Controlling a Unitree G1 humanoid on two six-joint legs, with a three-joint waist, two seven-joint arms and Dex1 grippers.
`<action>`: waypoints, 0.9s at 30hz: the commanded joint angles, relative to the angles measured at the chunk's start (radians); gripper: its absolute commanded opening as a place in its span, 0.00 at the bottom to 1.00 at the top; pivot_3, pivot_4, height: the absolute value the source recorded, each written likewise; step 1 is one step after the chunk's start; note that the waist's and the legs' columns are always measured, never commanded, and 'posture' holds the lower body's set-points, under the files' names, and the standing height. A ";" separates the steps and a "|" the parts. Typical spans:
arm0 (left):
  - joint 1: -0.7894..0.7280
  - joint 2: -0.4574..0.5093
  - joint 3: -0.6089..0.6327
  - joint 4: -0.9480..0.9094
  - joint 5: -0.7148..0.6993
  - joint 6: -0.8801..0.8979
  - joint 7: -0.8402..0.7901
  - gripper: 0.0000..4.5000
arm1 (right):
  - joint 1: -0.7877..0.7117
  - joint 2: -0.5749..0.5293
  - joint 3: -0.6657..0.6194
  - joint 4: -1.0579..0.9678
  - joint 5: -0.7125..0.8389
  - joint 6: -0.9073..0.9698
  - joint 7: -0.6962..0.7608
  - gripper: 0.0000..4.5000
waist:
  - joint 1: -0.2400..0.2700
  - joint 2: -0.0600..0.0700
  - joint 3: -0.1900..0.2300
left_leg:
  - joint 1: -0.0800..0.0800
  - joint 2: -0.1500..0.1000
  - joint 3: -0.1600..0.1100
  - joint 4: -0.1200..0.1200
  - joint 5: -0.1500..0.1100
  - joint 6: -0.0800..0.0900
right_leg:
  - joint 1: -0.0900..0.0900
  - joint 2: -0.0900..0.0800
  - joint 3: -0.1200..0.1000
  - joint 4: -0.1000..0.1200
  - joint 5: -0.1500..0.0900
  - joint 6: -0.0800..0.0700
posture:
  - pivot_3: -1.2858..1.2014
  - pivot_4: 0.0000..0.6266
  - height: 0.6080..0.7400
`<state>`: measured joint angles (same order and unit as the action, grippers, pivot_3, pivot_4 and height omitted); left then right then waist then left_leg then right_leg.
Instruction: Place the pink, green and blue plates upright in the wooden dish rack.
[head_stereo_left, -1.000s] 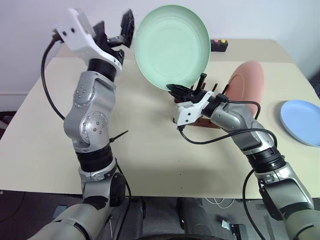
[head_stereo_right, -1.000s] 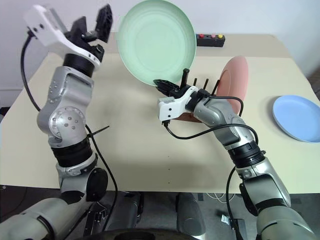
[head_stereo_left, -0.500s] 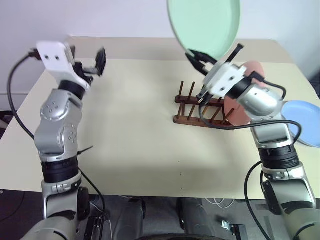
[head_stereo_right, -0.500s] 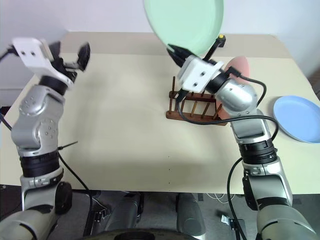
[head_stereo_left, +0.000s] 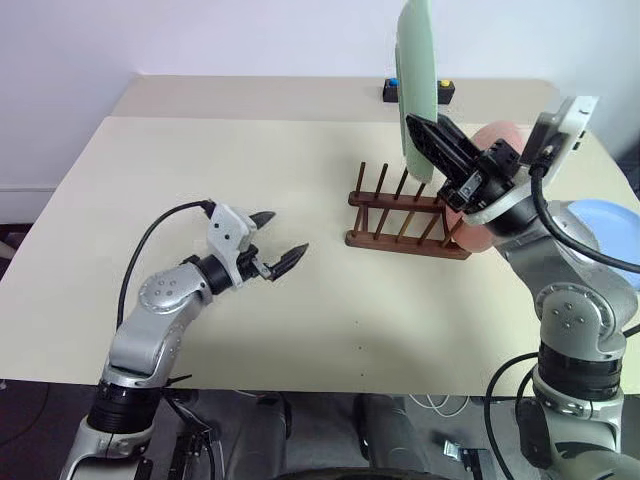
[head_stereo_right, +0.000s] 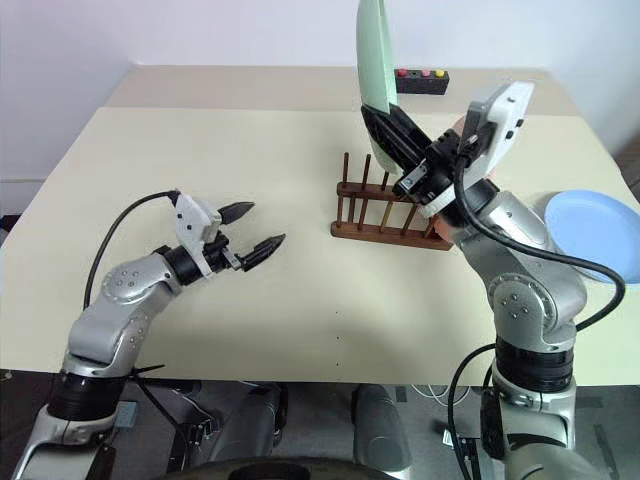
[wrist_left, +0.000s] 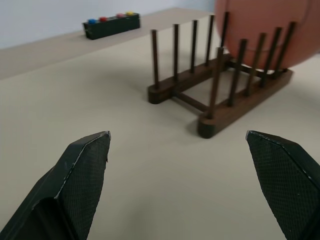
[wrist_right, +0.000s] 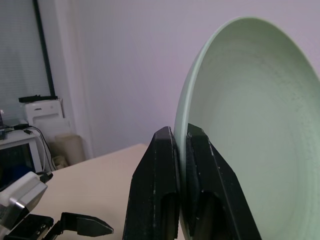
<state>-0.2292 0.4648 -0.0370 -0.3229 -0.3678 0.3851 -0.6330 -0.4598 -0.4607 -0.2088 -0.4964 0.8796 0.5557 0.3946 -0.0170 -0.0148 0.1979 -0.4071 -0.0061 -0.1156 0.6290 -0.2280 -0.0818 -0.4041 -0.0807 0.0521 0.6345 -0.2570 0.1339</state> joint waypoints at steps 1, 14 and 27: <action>0.016 0.017 -0.018 -0.061 -0.027 0.008 -0.048 0.99 | 0.017 -0.003 -0.048 -0.044 0.053 0.009 -0.025 0.00 | 0.000 0.000 0.000 | 0.000 0.000 0.000 0.000 0.000 0.000 | 0.000 0.000 0.000 0.000 0.000 0.000 | 0.52 0.24 0.96; 0.028 0.012 -0.050 -0.070 -0.006 0.014 -0.066 0.99 | 0.034 -0.003 -0.128 0.049 0.227 0.080 -0.114 0.00 | 0.000 0.000 0.000 | 0.000 0.000 0.000 0.000 0.000 0.000 | 0.000 0.000 0.000 0.000 0.000 0.000 | 0.52 0.24 0.96; 0.036 0.016 -0.056 -0.069 0.000 0.008 -0.062 0.99 | 0.050 0.008 -0.145 0.079 0.288 0.104 -0.173 0.00 | 0.000 0.000 0.000 | 0.000 0.000 0.000 0.000 0.000 0.000 | 0.000 0.000 0.000 0.000 0.000 0.000 | 0.52 0.24 0.96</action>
<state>-0.1974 0.4750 -0.0959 -0.3557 -0.3734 0.4058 -0.6942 -0.4043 -0.4585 -0.3232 -0.4033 1.1327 0.6703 0.2320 -0.0167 -0.0143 0.1981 -0.4072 -0.0061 -0.1154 0.6290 -0.2281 -0.0815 -0.4040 -0.0807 0.0521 0.6342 -0.2572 0.1336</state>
